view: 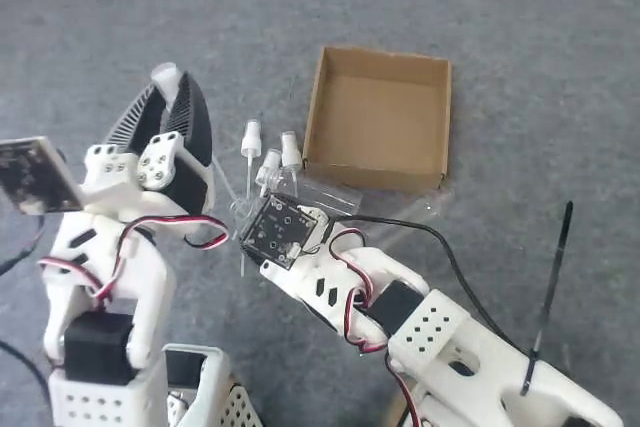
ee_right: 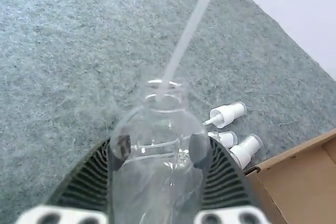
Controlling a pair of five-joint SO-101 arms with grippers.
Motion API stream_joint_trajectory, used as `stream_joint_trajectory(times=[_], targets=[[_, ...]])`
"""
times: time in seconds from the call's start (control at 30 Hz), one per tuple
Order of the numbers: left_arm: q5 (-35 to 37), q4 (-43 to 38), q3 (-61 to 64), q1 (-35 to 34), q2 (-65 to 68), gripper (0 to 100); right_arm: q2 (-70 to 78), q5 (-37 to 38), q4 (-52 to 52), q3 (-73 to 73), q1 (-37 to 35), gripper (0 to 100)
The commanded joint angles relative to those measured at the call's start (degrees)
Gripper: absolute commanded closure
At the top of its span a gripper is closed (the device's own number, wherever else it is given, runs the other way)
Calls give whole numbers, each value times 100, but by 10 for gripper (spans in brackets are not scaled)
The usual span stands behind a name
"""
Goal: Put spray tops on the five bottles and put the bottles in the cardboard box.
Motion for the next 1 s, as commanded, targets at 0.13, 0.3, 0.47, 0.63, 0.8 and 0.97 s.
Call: stream_joint_trajectory(times=[0.13, 0.3, 0.47, 0.63, 0.8, 0.97], targets=[[0, -202, -330, -202, -79, 990, -277, -53, -136, 0, -57, 992], [9, -193, -92, -123, -53, 990, -277, -53, -136, 0, -57, 992], [0, -193, 505, 229, -79, 990, -277, -53, -136, 0, -48, 992], [-325, -167, 901, 308, -79, 990, -277, -35, -136, 9, -40, 992], [-360, 18, 1112, 325, -79, 990, -277, -18, 136, 193, -48, 992], [-360, 422, 971, 352, -79, 990, -365, -62, 84, 237, -22, 992]])
